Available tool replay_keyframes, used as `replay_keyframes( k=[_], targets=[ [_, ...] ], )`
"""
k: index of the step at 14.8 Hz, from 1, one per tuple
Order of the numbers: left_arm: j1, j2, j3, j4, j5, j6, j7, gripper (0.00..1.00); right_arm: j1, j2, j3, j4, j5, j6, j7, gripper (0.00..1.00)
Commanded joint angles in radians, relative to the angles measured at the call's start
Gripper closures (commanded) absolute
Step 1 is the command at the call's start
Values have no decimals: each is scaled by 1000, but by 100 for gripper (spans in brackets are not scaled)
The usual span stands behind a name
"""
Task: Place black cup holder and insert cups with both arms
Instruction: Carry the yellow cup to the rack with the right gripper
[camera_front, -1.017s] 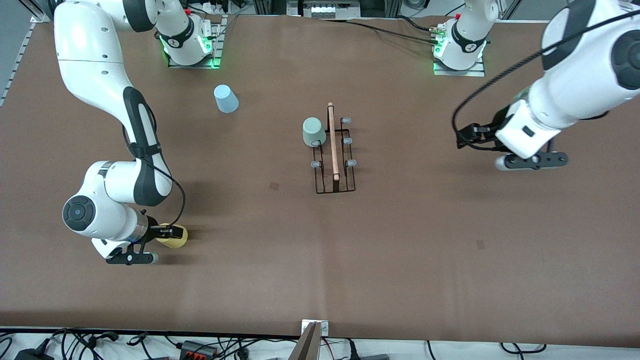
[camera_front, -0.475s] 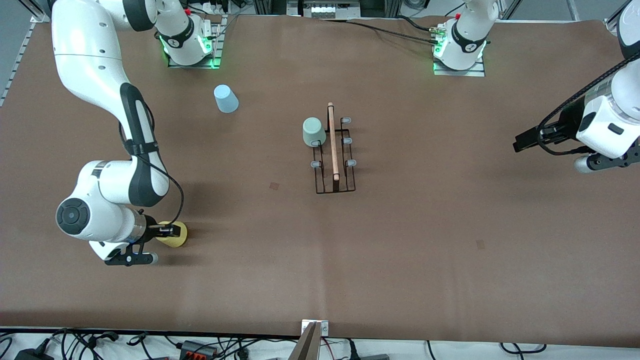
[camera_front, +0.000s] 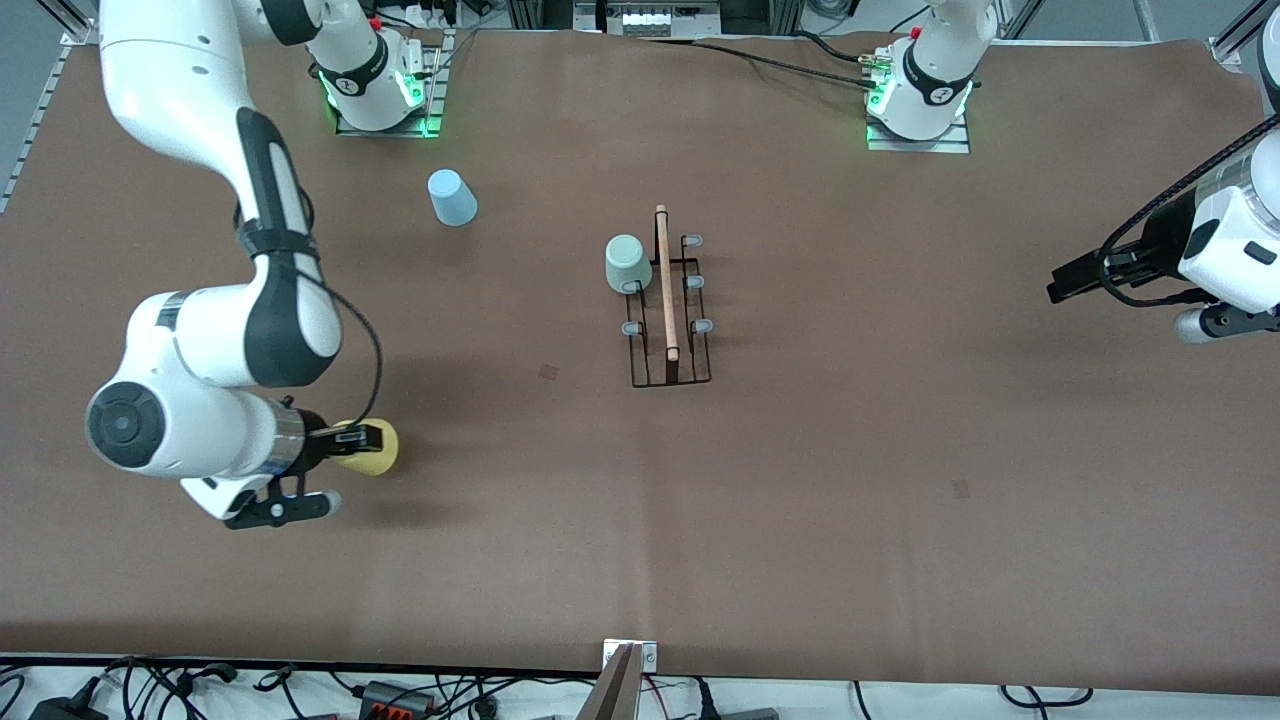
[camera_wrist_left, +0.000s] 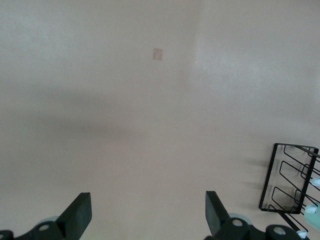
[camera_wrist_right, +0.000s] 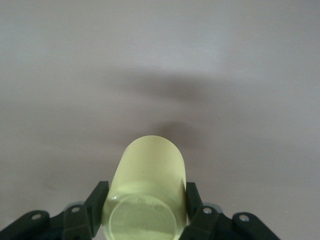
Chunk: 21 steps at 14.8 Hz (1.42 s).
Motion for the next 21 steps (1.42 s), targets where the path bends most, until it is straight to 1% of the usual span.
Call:
replay_keyframes(
  k=[1,8,10,15,17,19,21],
  targets=[
    [6,-11,-9,-7,21,-10,19,0,102,-21,-5,4,10,-12,100,73],
    [4,-11,-14,-6,21,-13,22,0,358,-25,-9,15,8,-10,403,72],
    [3,-11,-17,-4,21,-14,22,0,414,-48,-11,15,7,-9,457,72],
    [4,-11,-15,-3,21,-16,22,0,480,-50,-3,13,17,4,589,72],
    [4,-11,-15,-3,21,-16,22,0,489,-42,-3,10,54,19,598,72],
    [4,-11,-11,-3,21,-19,25,0,484,-37,-3,6,65,40,592,72],
    [-11,-23,12,-9,19,-16,52,0,488,-30,-5,3,71,42,597,72]
  ],
)
